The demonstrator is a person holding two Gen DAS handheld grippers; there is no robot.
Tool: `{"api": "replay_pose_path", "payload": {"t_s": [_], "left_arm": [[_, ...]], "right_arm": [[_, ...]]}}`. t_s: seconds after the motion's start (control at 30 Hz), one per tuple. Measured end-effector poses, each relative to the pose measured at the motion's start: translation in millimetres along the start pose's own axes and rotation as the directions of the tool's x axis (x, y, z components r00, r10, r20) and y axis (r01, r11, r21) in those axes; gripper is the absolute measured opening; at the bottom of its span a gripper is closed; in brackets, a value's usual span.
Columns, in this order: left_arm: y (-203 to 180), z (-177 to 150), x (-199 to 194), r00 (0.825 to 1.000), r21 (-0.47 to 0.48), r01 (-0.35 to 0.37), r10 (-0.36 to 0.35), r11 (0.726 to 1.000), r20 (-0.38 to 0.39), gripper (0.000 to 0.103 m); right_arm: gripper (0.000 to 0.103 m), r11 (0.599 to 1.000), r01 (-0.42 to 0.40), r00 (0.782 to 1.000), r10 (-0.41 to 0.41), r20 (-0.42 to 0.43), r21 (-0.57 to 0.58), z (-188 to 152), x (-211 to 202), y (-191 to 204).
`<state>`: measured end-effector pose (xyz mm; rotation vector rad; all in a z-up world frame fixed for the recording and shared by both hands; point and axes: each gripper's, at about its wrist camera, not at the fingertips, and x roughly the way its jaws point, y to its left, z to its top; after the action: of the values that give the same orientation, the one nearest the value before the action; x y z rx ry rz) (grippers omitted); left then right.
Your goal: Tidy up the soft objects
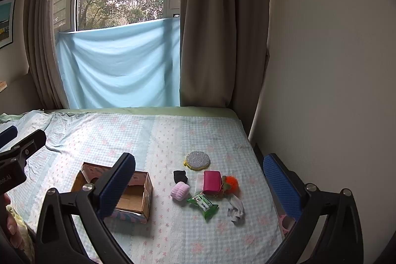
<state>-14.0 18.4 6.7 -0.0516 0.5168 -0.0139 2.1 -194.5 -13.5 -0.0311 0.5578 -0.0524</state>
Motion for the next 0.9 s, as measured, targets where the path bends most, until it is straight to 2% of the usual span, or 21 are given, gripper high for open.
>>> {"api": "replay_pose_path", "payload": {"t_s": [0.47, 0.6, 0.73, 0.9], "left_arm": [[1.7, 3.4, 3.4, 1.0, -0.002, 0.008, -0.008, 1.0, -0.012, 0.103], [1.5, 11.6, 6.8, 0.999, 0.01, 0.032, -0.032, 0.999, -0.015, 0.103], [-9.2, 14.0, 32.3, 0.995, 0.032, 0.08, -0.077, 0.996, -0.066, 0.103], [-32.9, 1.6, 85.3, 0.98, 0.019, 0.13, -0.125, 0.991, -0.157, 0.103]], "right_arm": [[0.103, 1.0, -0.006, 1.0, 0.006, -0.011, 0.01, -0.2, 1.8, -0.2], [0.103, 0.999, -0.008, 1.0, 0.008, -0.014, 0.033, 1.1, 4.0, -7.9], [0.103, 0.999, 0.019, 0.999, -0.017, -0.042, 0.051, -3.5, 18.3, -19.0], [0.103, 0.996, 0.029, 0.994, -0.019, -0.108, 0.086, -19.1, 58.0, -49.6]]}}
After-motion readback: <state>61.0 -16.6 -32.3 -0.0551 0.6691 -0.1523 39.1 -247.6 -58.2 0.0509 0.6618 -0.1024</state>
